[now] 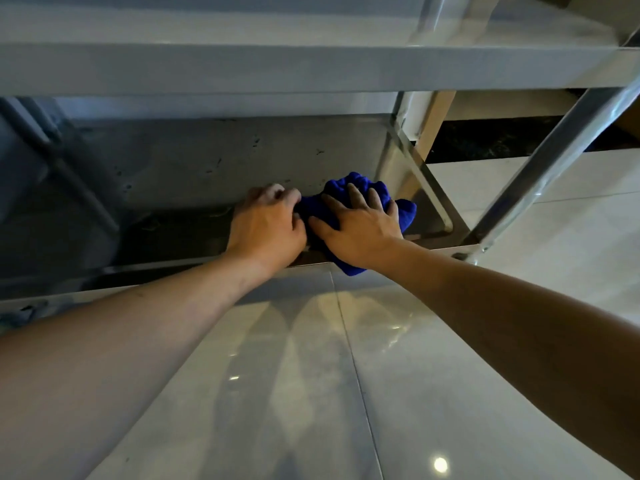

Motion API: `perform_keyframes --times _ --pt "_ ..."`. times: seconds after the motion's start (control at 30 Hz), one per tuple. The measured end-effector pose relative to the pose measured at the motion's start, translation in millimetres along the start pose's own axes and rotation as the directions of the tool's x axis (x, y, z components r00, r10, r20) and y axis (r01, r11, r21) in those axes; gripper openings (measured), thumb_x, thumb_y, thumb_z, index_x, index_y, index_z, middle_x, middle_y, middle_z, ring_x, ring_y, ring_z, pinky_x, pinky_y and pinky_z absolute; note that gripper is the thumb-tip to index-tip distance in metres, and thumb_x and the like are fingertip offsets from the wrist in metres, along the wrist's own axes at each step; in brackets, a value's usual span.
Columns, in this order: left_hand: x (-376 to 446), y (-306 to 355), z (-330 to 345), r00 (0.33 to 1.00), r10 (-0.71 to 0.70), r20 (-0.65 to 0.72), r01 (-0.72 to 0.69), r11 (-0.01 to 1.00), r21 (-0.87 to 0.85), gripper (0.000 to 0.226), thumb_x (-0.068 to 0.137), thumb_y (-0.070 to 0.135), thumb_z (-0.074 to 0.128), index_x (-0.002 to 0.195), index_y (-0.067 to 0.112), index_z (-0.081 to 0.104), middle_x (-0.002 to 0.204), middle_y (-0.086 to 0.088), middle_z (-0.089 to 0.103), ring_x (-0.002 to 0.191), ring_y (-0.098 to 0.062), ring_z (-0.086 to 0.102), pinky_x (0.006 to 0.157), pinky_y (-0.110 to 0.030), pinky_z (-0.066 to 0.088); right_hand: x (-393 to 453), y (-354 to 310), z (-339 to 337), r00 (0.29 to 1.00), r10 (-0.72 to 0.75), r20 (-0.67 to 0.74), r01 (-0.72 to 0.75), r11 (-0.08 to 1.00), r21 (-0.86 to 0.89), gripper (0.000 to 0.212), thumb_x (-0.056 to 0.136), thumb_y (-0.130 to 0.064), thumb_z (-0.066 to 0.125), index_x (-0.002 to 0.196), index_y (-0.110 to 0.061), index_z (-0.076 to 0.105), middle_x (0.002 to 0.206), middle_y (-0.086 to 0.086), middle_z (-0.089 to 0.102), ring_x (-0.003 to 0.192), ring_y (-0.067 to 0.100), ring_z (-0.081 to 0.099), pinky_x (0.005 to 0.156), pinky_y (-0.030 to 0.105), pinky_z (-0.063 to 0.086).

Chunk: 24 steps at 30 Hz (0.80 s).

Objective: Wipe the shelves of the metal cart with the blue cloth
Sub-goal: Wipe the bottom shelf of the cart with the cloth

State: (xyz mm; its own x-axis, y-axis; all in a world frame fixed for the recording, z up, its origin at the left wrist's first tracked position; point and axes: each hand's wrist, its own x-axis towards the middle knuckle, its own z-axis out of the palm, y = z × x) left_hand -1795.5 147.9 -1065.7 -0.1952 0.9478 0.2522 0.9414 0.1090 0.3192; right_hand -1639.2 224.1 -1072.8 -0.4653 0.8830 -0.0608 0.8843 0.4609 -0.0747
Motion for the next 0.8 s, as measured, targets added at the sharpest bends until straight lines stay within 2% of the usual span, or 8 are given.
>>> perform_keyframes --times 0.13,0.33,0.53,0.67,0.8 --pt "-9.5 -25.2 -4.8 0.999 -0.04 -0.007 0.04 0.998 0.042 0.029 0.092 0.031 0.048 0.119 0.023 0.055 0.118 -0.005 0.058 0.108 -0.028 0.053 0.089 -0.047 0.047 9.1 -26.9 2.2 0.997 -0.08 -0.019 0.08 0.997 0.016 0.072 0.088 -0.079 0.009 0.153 -0.052 0.022 0.169 0.004 0.014 0.151 0.041 0.009 0.115 0.068 0.0" --pt "-12.9 -28.4 -0.6 0.998 -0.051 -0.019 0.052 0.997 0.051 0.039 0.094 0.035 0.05 0.13 0.021 0.052 0.125 -0.008 0.059 0.118 -0.029 0.053 0.101 -0.049 0.044 81.6 -40.3 -2.5 0.999 -0.041 -0.012 0.042 0.999 0.008 0.07 0.092 -0.08 0.017 0.155 -0.049 0.021 0.168 0.002 0.015 0.152 0.039 0.009 0.116 0.069 0.002" --pt "-15.3 -28.6 3.9 0.998 0.003 -0.062 0.006 0.989 0.15 0.03 0.095 0.039 0.044 0.116 0.025 0.061 0.114 -0.002 0.063 0.106 -0.022 0.057 0.094 -0.044 0.048 165.5 -50.1 -4.1 0.995 0.084 -0.061 -0.084 0.996 0.005 0.071 0.091 -0.08 0.022 0.152 -0.044 0.031 0.163 0.007 0.026 0.147 0.041 0.02 0.114 0.065 0.012" --pt "-14.8 -31.2 3.5 0.997 0.021 -0.077 -0.011 0.991 0.131 0.026 0.092 0.039 0.041 0.106 0.026 0.059 0.103 0.001 0.062 0.097 -0.018 0.056 0.089 -0.041 0.049 203.7 -46.9 -10.8 0.993 0.102 -0.063 -0.1 0.994 0.034 0.075 0.09 -0.081 0.022 0.154 -0.044 0.029 0.164 0.007 0.024 0.149 0.041 0.018 0.116 0.065 0.01" --pt "-13.1 -32.2 2.2 0.996 0.028 -0.083 -0.017 0.991 0.136 0.024 0.09 0.037 0.042 0.102 0.024 0.059 0.102 0.0 0.061 0.095 -0.019 0.056 0.087 -0.04 0.048 217.1 -46.1 -14.4 0.992 0.11 -0.054 -0.108 0.994 0.03 0.076 0.089 -0.082 0.022 0.154 -0.043 0.03 0.163 0.008 0.026 0.148 0.041 0.02 0.116 0.065 0.01"
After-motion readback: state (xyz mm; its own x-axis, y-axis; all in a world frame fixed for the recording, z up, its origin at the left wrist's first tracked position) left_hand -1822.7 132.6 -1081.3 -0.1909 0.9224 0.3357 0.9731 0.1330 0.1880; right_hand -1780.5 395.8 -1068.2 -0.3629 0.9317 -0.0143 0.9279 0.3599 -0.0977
